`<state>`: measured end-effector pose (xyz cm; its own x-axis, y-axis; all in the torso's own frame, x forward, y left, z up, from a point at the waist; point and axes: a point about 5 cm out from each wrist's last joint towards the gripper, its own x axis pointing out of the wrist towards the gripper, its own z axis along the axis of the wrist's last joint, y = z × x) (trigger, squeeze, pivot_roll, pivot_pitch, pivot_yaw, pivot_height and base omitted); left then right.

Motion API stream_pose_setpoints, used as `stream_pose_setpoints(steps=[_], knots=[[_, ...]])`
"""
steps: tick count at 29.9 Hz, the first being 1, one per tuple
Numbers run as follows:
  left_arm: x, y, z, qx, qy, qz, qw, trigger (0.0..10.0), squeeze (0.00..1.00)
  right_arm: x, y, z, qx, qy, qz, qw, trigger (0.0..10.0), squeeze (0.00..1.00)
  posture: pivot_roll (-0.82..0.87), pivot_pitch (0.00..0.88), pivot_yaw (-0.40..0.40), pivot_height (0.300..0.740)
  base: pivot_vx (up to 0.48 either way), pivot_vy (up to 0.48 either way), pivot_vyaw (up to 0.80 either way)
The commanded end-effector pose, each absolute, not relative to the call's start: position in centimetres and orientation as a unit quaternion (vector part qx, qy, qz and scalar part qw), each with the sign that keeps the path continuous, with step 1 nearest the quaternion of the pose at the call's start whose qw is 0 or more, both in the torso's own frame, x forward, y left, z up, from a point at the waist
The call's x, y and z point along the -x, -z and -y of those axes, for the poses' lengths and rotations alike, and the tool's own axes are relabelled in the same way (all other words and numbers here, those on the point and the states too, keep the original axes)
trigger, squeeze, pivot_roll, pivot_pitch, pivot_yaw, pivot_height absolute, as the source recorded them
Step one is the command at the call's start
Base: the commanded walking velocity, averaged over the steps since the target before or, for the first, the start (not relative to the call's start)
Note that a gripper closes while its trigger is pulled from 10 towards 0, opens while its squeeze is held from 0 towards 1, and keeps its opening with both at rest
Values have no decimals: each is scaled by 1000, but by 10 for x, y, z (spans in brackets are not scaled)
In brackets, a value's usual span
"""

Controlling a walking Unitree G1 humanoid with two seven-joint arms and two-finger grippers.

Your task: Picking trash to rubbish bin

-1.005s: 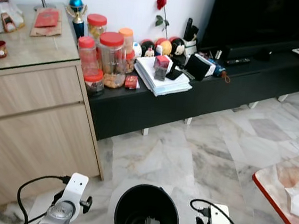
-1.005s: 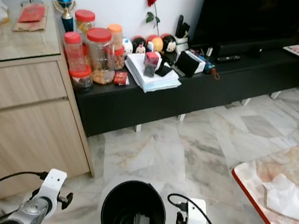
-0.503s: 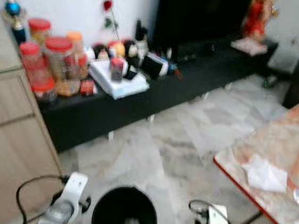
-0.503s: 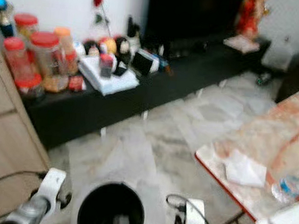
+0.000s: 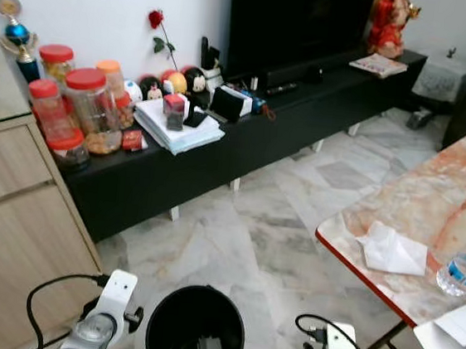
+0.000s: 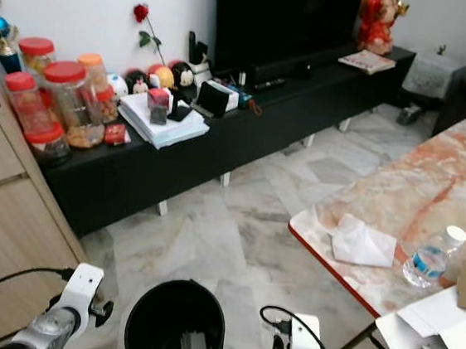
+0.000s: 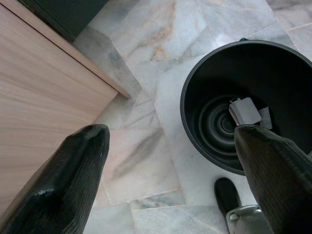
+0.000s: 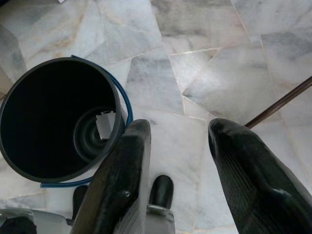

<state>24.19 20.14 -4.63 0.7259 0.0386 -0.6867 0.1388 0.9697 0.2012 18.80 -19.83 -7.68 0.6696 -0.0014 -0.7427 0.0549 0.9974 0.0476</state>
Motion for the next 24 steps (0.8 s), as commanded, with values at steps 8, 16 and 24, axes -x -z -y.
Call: stream_pose_setpoints(steps=[8, 16, 24], knots=[[-241, 47, -202, -128, 29, -373, 919, 10000, 0, -189, 77, 198, -33, 13, -409, 912, 10000, 0, 89, 0, 9, 740, 0, 0, -696], [-241, 47, -202, -128, 30, -373, 918, 10000, 0, -190, 75, 199, -37, 17, -401, 915, 10000, 0, 89, 0, 9, 740, 0, 0, -258], [-241, 47, -202, -129, 30, -372, 919, 10000, 0, -191, 75, 198, -40, 16, -398, 916, 10000, 0, 90, 0, 9, 740, 0, -92, 0]])
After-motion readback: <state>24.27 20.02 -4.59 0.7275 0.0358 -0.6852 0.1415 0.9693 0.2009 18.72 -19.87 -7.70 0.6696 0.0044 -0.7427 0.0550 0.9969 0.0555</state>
